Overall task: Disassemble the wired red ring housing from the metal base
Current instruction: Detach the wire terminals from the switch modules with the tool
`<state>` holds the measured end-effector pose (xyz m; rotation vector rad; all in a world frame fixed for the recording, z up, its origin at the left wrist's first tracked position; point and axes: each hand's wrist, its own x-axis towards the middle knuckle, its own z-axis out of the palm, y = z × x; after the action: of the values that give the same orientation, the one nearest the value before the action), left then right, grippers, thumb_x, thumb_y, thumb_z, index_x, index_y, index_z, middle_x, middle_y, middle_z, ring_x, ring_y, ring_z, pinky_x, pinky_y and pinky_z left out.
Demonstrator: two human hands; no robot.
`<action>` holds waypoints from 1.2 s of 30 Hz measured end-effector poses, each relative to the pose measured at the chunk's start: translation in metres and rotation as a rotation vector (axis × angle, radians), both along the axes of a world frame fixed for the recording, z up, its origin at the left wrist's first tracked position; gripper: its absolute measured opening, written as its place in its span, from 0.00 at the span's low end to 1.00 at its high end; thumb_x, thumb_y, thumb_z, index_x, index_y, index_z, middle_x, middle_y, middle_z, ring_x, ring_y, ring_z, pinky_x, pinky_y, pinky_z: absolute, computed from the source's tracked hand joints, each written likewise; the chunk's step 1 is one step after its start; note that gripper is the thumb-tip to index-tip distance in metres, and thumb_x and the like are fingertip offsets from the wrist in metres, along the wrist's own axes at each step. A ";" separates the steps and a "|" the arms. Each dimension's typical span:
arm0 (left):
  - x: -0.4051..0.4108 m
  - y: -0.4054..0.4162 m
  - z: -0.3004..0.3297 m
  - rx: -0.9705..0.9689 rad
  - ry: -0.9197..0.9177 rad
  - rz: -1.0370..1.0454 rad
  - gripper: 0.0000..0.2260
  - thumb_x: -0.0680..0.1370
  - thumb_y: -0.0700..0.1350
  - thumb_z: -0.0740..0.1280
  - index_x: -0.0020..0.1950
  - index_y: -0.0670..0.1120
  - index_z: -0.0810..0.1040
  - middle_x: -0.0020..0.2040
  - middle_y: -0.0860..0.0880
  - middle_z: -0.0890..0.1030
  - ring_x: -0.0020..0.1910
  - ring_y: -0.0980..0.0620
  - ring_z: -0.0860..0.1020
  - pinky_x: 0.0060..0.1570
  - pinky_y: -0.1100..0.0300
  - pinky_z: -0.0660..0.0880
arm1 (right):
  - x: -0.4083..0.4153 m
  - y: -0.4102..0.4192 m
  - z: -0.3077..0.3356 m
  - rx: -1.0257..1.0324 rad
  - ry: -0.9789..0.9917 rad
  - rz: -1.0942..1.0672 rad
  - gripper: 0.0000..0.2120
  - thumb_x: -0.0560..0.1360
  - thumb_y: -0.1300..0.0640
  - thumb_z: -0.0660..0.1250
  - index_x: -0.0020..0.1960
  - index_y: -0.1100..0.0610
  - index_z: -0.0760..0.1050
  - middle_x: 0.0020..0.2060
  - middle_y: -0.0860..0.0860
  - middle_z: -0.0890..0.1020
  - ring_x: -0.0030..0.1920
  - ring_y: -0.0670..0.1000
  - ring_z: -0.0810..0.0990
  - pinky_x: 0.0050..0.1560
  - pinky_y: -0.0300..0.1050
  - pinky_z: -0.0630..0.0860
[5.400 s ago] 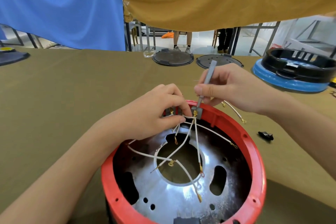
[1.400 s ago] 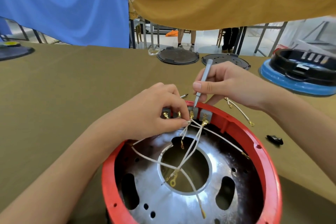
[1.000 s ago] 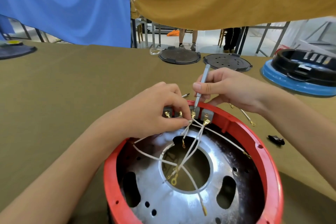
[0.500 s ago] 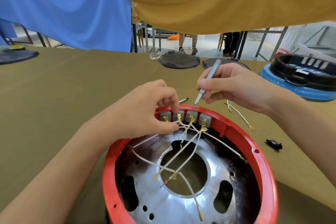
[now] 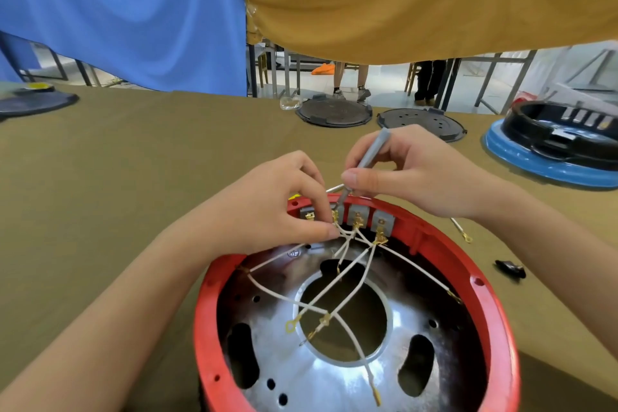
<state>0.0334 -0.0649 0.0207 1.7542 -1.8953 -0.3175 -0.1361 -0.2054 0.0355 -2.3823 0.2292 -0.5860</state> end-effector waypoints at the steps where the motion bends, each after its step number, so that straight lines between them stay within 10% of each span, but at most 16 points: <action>1: 0.000 -0.001 -0.001 0.000 0.006 -0.003 0.04 0.68 0.58 0.74 0.38 0.59 0.84 0.51 0.60 0.73 0.52 0.63 0.74 0.48 0.70 0.66 | 0.000 -0.001 0.001 -0.044 0.004 -0.003 0.05 0.76 0.54 0.71 0.46 0.55 0.81 0.38 0.48 0.83 0.40 0.45 0.81 0.46 0.38 0.77; 21: 0.004 -0.002 -0.004 0.081 0.113 -0.130 0.03 0.70 0.51 0.77 0.39 0.57 0.85 0.52 0.57 0.72 0.56 0.57 0.75 0.58 0.67 0.67 | 0.028 -0.024 0.011 0.409 0.381 0.127 0.05 0.72 0.48 0.73 0.43 0.50 0.84 0.40 0.56 0.81 0.41 0.47 0.81 0.43 0.42 0.80; 36: 0.002 -0.002 0.000 0.083 0.122 -0.158 0.02 0.70 0.50 0.78 0.40 0.55 0.86 0.53 0.56 0.73 0.57 0.58 0.75 0.62 0.62 0.69 | 0.008 -0.008 0.002 0.295 0.141 0.092 0.03 0.76 0.51 0.71 0.43 0.48 0.82 0.38 0.47 0.85 0.42 0.46 0.85 0.41 0.39 0.81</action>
<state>0.0358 -0.0668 0.0208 1.6007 -1.9612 -0.5559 -0.1284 -0.2131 0.0375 -2.1361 0.2478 -0.3167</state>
